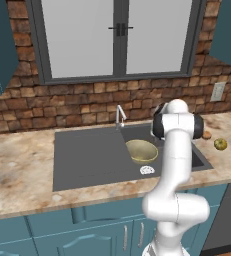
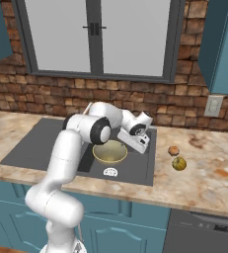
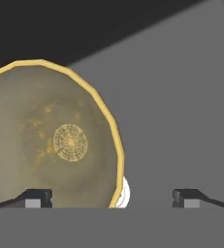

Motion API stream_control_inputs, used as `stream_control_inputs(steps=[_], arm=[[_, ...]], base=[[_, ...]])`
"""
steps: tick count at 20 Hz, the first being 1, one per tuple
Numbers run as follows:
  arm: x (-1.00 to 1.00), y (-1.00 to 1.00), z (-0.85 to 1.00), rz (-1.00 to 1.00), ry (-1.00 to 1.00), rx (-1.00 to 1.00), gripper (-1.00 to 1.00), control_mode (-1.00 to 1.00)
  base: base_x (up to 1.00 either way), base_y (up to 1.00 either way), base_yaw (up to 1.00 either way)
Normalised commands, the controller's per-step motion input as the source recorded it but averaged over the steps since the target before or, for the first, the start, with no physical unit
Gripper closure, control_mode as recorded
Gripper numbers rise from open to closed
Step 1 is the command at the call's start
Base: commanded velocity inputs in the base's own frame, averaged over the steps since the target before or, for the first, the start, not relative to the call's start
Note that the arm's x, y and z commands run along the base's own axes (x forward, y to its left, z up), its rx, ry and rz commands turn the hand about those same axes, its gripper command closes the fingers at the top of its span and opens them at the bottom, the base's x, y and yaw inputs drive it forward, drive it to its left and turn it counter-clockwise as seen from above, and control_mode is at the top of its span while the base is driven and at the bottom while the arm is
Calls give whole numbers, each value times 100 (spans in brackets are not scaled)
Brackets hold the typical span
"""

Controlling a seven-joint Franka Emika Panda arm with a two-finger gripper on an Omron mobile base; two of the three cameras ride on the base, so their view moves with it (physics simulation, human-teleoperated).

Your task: Remove the tangerine and squash from the sink. Then move the bowl and cup from the counter to the sink for washing.

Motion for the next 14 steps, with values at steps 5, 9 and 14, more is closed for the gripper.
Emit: stream_control_inputs(steps=[5, 9, 14], arm=[[-23, 11, 29, 0, 0, -8, -100, -100], [-22, 16, 30, 2, 0, -4, -100, -100], [-26, 17, 30, 1, 0, -1, -100, -100]], base=[[0, 0, 0], [0, 0, 0], [0, 0, 0]])
